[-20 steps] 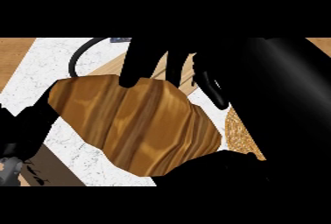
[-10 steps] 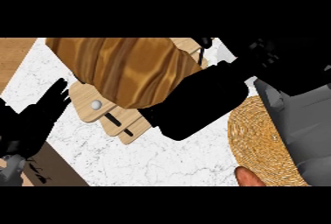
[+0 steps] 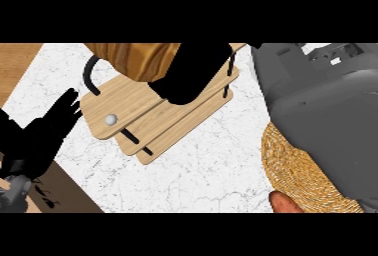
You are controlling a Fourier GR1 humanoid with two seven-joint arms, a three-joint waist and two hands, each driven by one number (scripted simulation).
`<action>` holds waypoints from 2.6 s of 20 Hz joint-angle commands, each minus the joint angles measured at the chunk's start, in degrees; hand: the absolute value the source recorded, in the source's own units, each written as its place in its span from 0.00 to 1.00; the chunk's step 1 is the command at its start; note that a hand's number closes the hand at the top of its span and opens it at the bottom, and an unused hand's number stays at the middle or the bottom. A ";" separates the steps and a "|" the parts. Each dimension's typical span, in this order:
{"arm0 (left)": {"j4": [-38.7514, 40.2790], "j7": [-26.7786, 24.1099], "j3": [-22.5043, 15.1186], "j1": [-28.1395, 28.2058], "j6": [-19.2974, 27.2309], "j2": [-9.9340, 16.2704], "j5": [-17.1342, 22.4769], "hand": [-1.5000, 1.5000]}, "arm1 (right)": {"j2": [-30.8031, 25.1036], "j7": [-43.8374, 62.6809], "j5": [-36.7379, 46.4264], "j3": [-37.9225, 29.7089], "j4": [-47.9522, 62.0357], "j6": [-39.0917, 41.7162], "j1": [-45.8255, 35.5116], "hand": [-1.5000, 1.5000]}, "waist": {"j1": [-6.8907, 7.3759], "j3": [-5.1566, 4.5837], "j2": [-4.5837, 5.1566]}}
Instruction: Pick the croissant from the placemat and place it in the tiered shelf
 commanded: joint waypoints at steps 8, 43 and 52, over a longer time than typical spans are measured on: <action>8.82 -1.48 -3.24 4.52 0.82 -5.37 -0.38 0.50 | 4.03 -11.10 4.19 0.89 9.49 -4.18 -0.48 1.00 | -0.93 -2.23 0.73; 7.98 -3.39 -2.29 6.59 -0.20 -5.19 0.10 0.50 | 1.39 -12.00 -5.60 -27.59 27.92 -22.13 -7.58 0.00 | -1.76 -2.26 0.60; 7.62 -3.48 -3.44 7.07 0.70 -6.79 -0.51 0.50 | -8.07 -11.68 -11.12 -37.22 33.92 -19.95 -7.78 0.00 | -1.52 -2.20 0.89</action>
